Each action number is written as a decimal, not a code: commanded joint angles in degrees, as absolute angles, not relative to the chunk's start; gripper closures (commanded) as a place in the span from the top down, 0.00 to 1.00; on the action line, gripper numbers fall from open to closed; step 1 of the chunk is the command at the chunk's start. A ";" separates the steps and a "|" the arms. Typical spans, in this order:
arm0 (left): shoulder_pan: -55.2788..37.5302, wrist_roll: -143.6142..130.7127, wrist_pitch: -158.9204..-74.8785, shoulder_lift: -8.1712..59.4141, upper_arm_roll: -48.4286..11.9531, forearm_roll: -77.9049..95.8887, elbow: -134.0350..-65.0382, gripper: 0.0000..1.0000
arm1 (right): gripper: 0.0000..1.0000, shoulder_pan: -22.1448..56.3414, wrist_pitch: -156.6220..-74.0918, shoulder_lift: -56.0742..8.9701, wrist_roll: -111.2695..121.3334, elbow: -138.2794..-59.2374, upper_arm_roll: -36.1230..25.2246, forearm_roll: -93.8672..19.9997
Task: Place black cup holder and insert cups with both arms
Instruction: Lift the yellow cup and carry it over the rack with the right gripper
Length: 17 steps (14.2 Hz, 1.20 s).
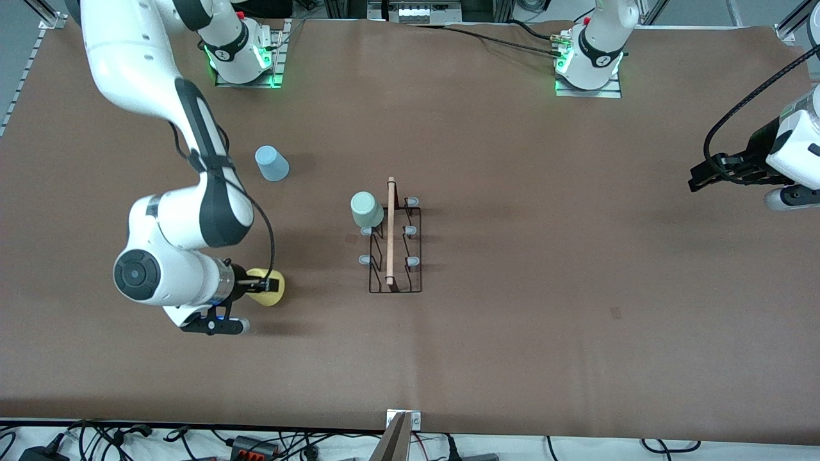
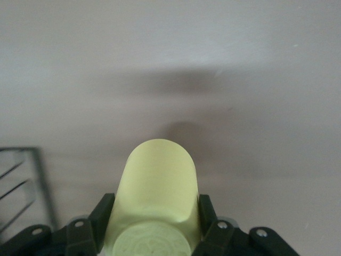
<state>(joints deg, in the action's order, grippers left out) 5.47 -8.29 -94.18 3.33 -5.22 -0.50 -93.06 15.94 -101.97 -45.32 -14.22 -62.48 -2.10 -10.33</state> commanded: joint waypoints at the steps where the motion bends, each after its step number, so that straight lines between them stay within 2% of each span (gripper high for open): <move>1: 5.62 -6.94 -93.43 4.13 -4.83 0.26 -91.32 1.00 | 0.30 17.48 -99.23 -41.85 -19.67 -61.79 -0.35 -11.07; 5: 5.63 -6.94 -93.43 4.13 -4.83 0.26 -91.32 1.00 | 0.30 21.70 -100.28 -41.75 -29.95 -61.61 1.14 -11.16; 7: 5.63 -6.94 -93.43 4.22 -4.83 0.26 -91.32 1.00 | 0.30 23.37 -105.00 -42.27 -32.42 -61.79 1.32 -11.34; 12: 6.06 -6.94 -93.43 4.22 -4.75 0.26 -91.32 1.00 | 0.31 26.19 -110.91 -44.12 -36.64 -61.79 1.32 -11.16; 17: 5.98 -7.12 -93.43 4.22 -4.83 0.18 -91.23 1.00 | 0.33 27.68 -113.55 -45.88 -38.84 -61.87 1.32 -11.16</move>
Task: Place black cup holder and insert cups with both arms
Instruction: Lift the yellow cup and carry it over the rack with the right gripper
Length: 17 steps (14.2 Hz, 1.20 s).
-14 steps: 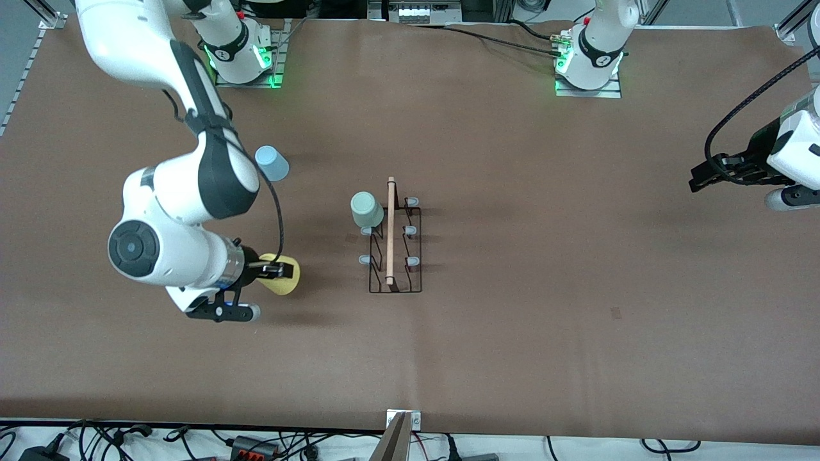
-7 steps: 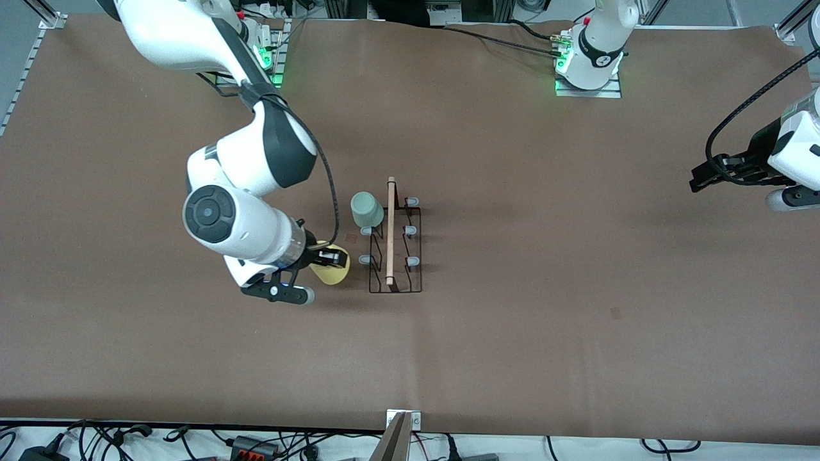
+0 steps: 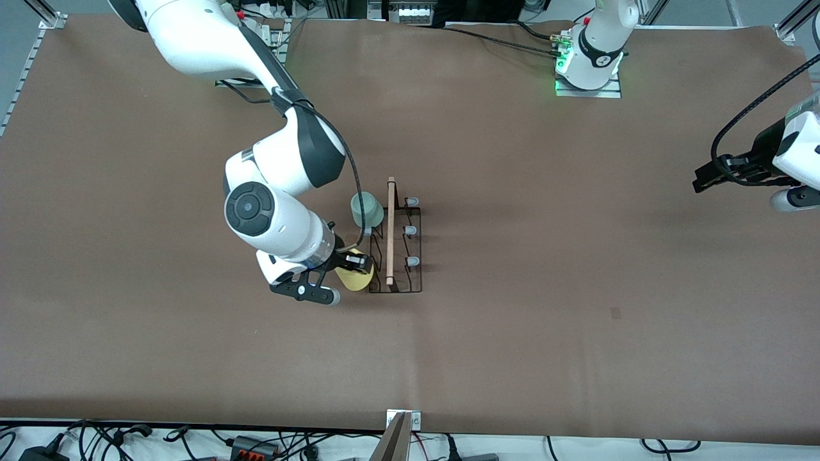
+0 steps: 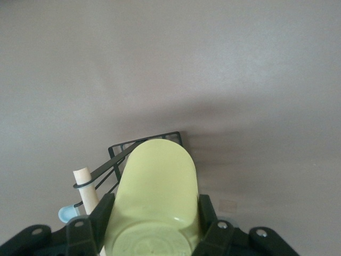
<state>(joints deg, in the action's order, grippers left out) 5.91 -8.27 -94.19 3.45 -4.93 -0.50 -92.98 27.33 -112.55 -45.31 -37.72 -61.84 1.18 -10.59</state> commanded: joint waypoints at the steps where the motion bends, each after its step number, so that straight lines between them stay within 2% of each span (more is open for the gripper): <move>1: 5.98 -7.12 -93.43 4.22 -4.83 0.18 -91.23 1.00 | 0.33 28.29 -113.55 -45.88 -38.85 -61.96 1.32 -11.08; 11: 6.06 -7.03 -93.43 4.22 -4.75 0.18 -91.23 1.00 | 0.34 29.44 -113.29 -48.69 -38.50 -62.23 1.32 -11.08; 12: 6.06 -7.03 -93.43 4.22 -4.75 0.18 -91.23 1.00 | 0.40 29.62 -113.38 -49.13 -38.58 -62.23 1.32 -11.07; 13: 6.06 -6.94 -93.43 4.22 -4.83 0.18 -91.23 1.00 | 0.94 29.62 -113.47 -49.48 -38.58 -62.23 1.32 -11.07; 14: 6.06 -6.94 -93.43 4.22 -4.75 0.18 -91.23 1.00 | 1.00 29.53 -113.29 -49.48 -38.32 -62.23 1.32 -10.99; 17: 6.06 -6.94 -93.43 4.22 -4.75 0.18 -91.23 1.00 | 1.00 29.18 -111.72 -47.91 -38.32 -61.96 0.79 -10.64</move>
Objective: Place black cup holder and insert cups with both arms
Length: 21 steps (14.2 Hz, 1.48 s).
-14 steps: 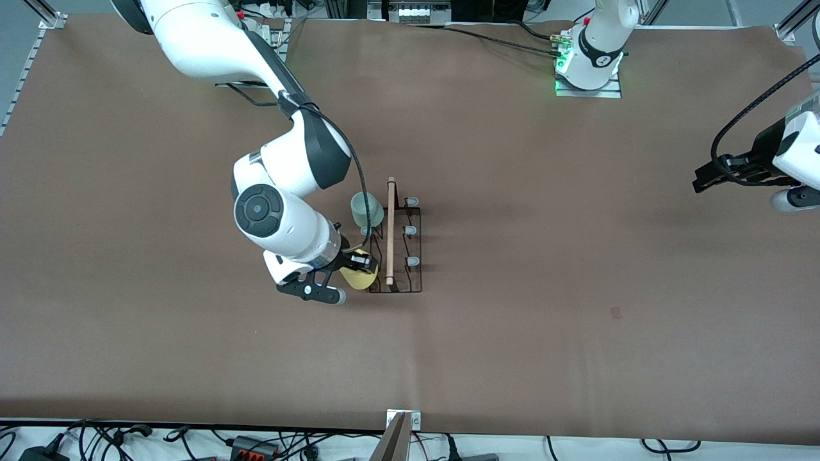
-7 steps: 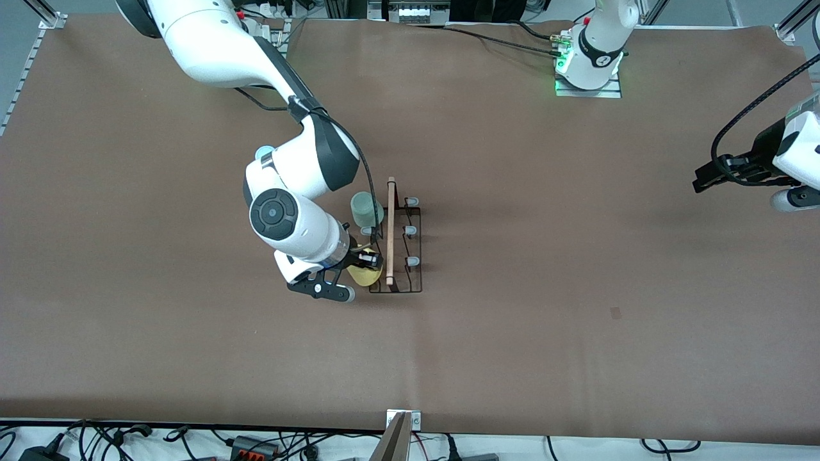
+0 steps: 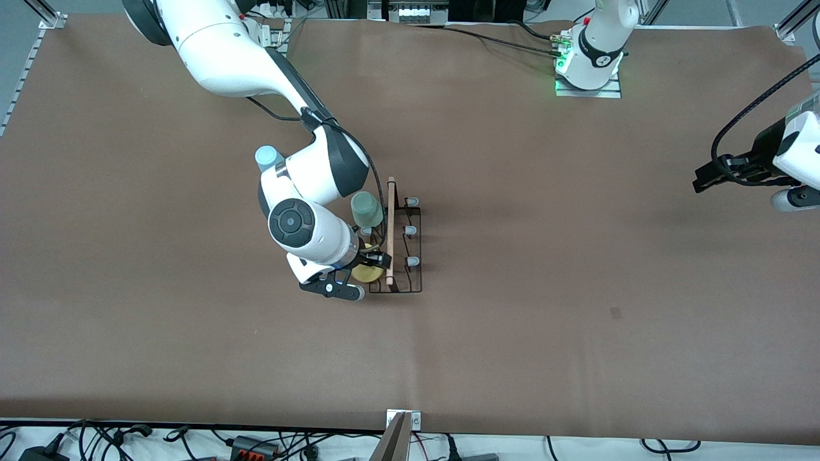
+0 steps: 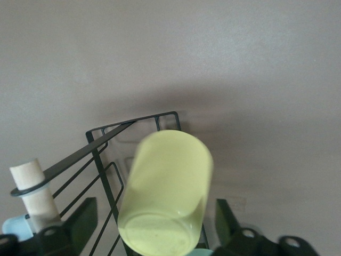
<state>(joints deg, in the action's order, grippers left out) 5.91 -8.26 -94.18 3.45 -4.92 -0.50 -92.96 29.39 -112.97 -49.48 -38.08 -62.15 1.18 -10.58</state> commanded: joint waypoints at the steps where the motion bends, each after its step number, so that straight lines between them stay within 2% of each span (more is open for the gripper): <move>1: 6.06 -6.94 -93.43 4.22 -4.75 0.18 -91.23 1.00 | 1.00 28.74 -109.97 -47.20 -38.32 -61.88 0.44 -10.46; 5: 6.06 -6.94 -93.43 4.22 -4.75 0.18 -91.23 1.00 | 1.00 27.78 -104.87 -41.67 -35.08 -61.96 -5.00 -9.14; 10: 6.06 -6.94 -93.43 4.22 -4.75 0.18 -91.23 1.00 | 1.00 21.90 -94.76 -35.61 -22.34 -61.87 -8.52 -9.05; 13: 6.06 -7.03 -93.43 4.22 -4.75 0.18 -91.23 1.00 | 1.00 19.87 -92.64 -32.27 -14.97 -62.14 -11.41 -8.88; 15: 6.06 -7.03 -93.43 4.22 -4.83 0.18 -91.23 1.00 | 1.00 15.67 -92.64 -29.29 -12.84 -63.79 -11.16 -8.44; 18: 6.06 -7.03 -93.43 4.22 -4.83 0.18 -91.23 1.00 | 1.00 3.56 -93.69 -20.59 -8.63 -72.75 -1.53 -3.63; 21: 6.06 -6.94 -93.43 4.22 -4.75 0.18 -91.23 1.00 | 1.00 0.09 -93.34 -15.74 -2.58 -76.64 -0.17 -0.97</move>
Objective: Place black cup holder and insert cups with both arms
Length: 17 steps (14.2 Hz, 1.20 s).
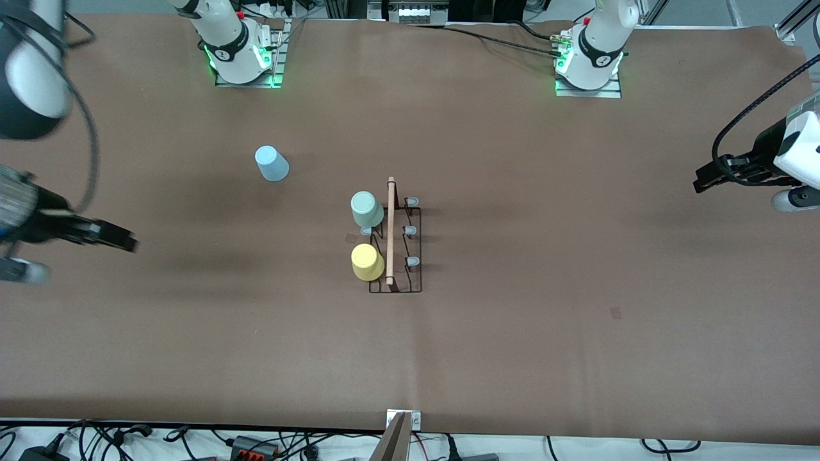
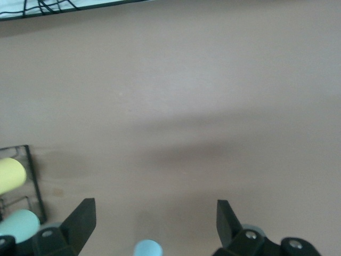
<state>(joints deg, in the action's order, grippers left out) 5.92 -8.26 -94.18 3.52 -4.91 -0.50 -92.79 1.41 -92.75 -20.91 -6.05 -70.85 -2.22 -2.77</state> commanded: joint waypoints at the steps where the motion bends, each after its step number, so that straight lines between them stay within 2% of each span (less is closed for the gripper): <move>1: 6.06 -6.94 -93.43 4.22 -4.75 0.18 -91.23 1.00 | 1.00 -0.87 -93.08 -15.47 -0.46 -76.64 -0.78 -0.88; 5: 6.06 -6.94 -93.43 4.22 -4.75 0.18 -91.23 1.00 | 1.00 -0.62 -91.06 -14.25 2.64 -77.68 -3.34 -0.70; 8: 6.06 -6.94 -93.43 4.22 -4.75 0.18 -91.23 1.00 | 1.00 -0.70 -97.00 -5.40 2.29 -91.61 -3.34 -0.35; 10: 6.06 -6.94 -93.43 4.22 -4.75 0.18 -91.23 1.00 | 1.00 -0.70 -98.96 -1.07 2.29 -97.62 -3.34 0.00; 17: 6.06 -6.94 -93.43 4.22 -4.75 0.18 -91.23 1.00 | 1.00 -0.70 -95.98 2.29 2.37 -99.14 -2.64 0.09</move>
